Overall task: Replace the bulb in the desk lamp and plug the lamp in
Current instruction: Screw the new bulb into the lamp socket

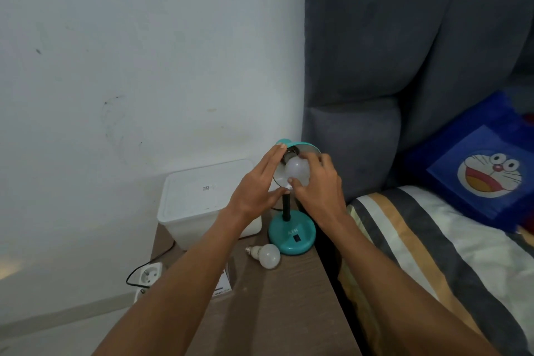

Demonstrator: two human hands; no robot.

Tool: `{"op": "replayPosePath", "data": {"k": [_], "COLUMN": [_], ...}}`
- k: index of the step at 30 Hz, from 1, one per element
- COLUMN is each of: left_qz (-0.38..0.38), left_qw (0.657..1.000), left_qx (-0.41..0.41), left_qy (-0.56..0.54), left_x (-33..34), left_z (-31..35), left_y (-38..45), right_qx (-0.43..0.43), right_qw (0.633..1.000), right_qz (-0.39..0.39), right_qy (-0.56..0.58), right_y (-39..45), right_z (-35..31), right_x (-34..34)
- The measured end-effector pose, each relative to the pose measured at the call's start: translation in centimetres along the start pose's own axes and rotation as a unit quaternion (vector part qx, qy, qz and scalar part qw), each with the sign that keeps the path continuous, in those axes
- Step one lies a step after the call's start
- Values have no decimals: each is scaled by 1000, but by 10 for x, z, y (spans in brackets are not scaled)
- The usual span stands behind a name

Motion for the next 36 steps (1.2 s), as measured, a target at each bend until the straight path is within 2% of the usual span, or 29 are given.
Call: {"op": "replayPosePath", "data": {"k": [6, 9, 15, 20, 25, 30, 34, 36], "left_qz": [-8, -8, -9, -12, -14, -5, -5, -5], "left_qw": [1000, 1000, 1000, 1000, 1000, 1000, 1000, 1000], "left_qx": [5, 5, -3, 8, 8, 4, 7, 7], "left_qy": [12, 11, 2, 21, 18, 8, 15, 15], "left_x": [1, 0, 1, 3, 3, 2, 0, 0], "left_z": [1, 1, -1, 2, 2, 1, 0, 1], "left_y": [1, 1, 1, 1, 2, 1, 0, 0], "right_qx": [60, 32, -14, 93, 51, 6, 83, 94], "right_qw": [998, 999, 1000, 995, 997, 1000, 996, 995], "right_qz": [20, 36, 10, 5, 51, 13, -3, 2], "right_qy": [11, 15, -10, 22, 25, 16, 28, 21], "right_y": [4, 1, 0, 3, 1, 1, 4, 6], "right_z": [0, -5, -4, 2, -7, -6, 2, 2], "right_x": [-4, -6, -1, 1, -2, 2, 2, 0]}}
Point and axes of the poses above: each hand's wrist, its own y-axis towards the middle knuckle, its own x-axis out of the palm, z = x × y, the point moved 3 cm from there along y, towards the middle knuckle, and after that the axes turned 14 degrees about -y, right-handed, at the moved point
